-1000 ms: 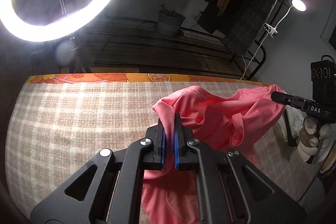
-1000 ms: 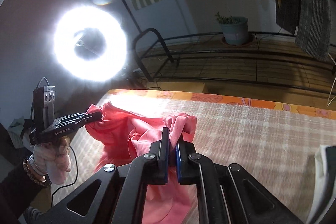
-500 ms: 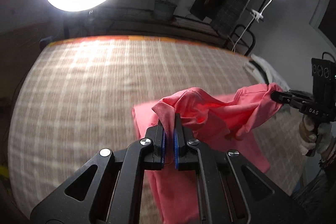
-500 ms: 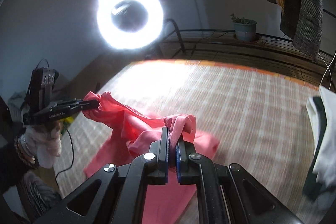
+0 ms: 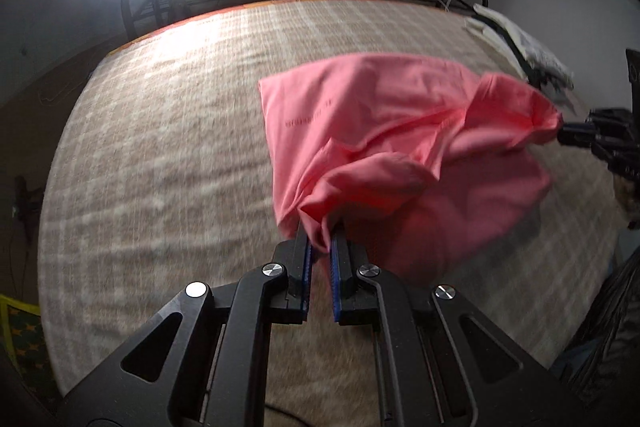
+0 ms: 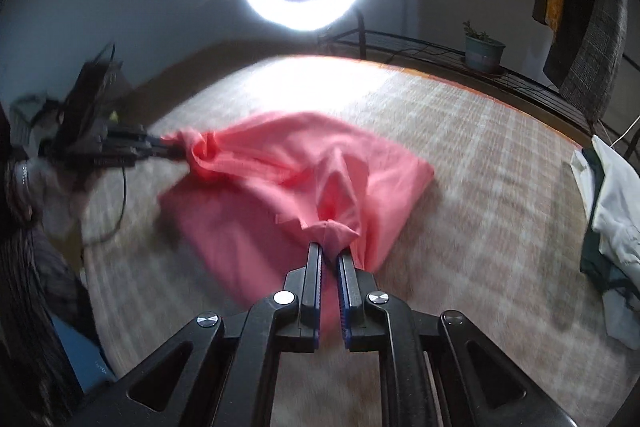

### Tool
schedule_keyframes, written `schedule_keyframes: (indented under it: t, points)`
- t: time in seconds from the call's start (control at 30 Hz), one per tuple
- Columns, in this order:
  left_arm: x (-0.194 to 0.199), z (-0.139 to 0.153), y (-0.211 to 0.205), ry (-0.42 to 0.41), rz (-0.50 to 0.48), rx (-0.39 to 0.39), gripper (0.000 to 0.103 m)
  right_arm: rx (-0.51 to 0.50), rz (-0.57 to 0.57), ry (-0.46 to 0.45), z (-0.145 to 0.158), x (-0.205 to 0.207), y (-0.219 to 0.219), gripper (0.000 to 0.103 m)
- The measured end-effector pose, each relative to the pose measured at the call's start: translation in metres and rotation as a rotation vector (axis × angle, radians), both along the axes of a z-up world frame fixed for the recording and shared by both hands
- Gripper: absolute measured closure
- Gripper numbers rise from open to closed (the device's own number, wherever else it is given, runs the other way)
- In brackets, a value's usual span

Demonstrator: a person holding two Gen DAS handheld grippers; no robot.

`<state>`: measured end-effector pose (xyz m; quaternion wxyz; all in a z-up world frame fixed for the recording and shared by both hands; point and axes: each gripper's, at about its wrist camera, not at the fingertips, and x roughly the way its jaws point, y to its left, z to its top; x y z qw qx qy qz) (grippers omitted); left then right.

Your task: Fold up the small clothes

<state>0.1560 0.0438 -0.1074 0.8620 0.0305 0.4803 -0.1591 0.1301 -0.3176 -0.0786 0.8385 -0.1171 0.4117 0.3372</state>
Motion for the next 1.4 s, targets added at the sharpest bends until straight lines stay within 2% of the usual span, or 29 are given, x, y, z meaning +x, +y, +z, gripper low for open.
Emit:
schedule_keyframes:
  t: [0.07, 0.17, 0.23, 0.3, 0.47, 0.5, 0.57, 0.6, 0.63, 0.7, 0.8, 0.87, 0.97, 1.03, 1.07, 1.1, 1.13, 1.27, 1.3, 1.4]
  points:
    - [-0.012, 0.002, 0.008, 0.014, 0.006, 0.002, 0.096, -0.023, 0.003, 0.006, -0.001, -0.008, -0.006, 0.095]
    - [-0.021, 0.013, 0.023, 0.016, 0.041, -0.048, 0.096, -0.008, 0.005, 0.005, 0.007, -0.017, -0.015, 0.084]
    - [-0.025, 0.021, 0.026, 0.009, 0.061, -0.079, 0.087, 0.012, 0.002, -0.011, 0.014, -0.020, -0.014, 0.051]
    - [-0.027, 0.027, 0.020, -0.010, 0.057, -0.088, 0.080, 0.020, -0.005, -0.029, 0.017, -0.015, -0.008, 0.036]
    - [-0.015, 0.030, 0.000, -0.011, 0.041, -0.144, 0.079, 0.023, -0.065, 0.024, 0.007, 0.028, 0.017, 0.036]
    - [-0.012, 0.028, -0.003, -0.007, 0.042, -0.147, 0.079, 0.022, -0.072, 0.038, 0.004, 0.036, 0.023, 0.042]
    - [-0.007, 0.024, -0.004, -0.001, 0.050, -0.143, 0.079, 0.014, -0.063, 0.063, -0.003, 0.048, 0.033, 0.065]
    - [-0.006, 0.023, -0.003, 0.002, 0.056, -0.145, 0.079, 0.008, -0.045, 0.077, -0.007, 0.051, 0.039, 0.083]
    - [-0.005, 0.022, -0.001, 0.002, 0.061, -0.145, 0.079, -0.002, -0.023, 0.078, -0.008, 0.049, 0.045, 0.094]
    - [-0.005, 0.024, 0.007, -0.007, 0.080, -0.144, 0.079, -0.025, 0.023, 0.037, -0.005, 0.038, 0.051, 0.102]
    - [-0.004, 0.026, 0.025, -0.009, 0.130, -0.163, 0.079, -0.031, 0.097, -0.065, 0.011, 0.007, 0.050, 0.103]
    - [-0.004, 0.026, 0.038, 0.003, 0.168, -0.196, 0.079, -0.087, 0.160, -0.155, 0.019, -0.023, 0.046, 0.103]
    - [-0.006, 0.022, 0.050, 0.035, 0.215, -0.244, 0.079, -0.164, 0.207, -0.192, 0.016, -0.053, 0.037, 0.100]
    - [-0.007, 0.018, 0.054, 0.061, 0.238, -0.272, 0.078, -0.194, 0.195, -0.192, 0.014, -0.064, 0.027, 0.073]
    - [-0.008, 0.016, 0.055, 0.074, 0.246, -0.285, 0.075, -0.175, 0.177, -0.185, 0.015, -0.068, 0.019, 0.072]
    - [-0.009, 0.013, 0.056, 0.089, 0.257, -0.298, 0.064, -0.150, 0.157, -0.165, 0.017, -0.069, 0.012, 0.070]
    - [-0.009, 0.010, 0.057, 0.107, 0.272, -0.319, 0.058, -0.095, 0.102, -0.121, 0.020, -0.065, 0.001, 0.069]
    - [-0.011, -0.008, 0.056, 0.212, 0.321, -0.437, 0.058, 0.095, -0.162, 0.111, 0.017, -0.039, -0.034, 0.068]
    - [-0.012, -0.011, 0.056, 0.230, 0.332, -0.460, 0.058, 0.165, -0.229, 0.197, 0.012, -0.033, -0.042, 0.068]
    - [-0.018, -0.019, 0.053, 0.286, 0.351, -0.543, 0.058, 0.391, -0.317, 0.381, -0.002, -0.027, -0.053, 0.068]
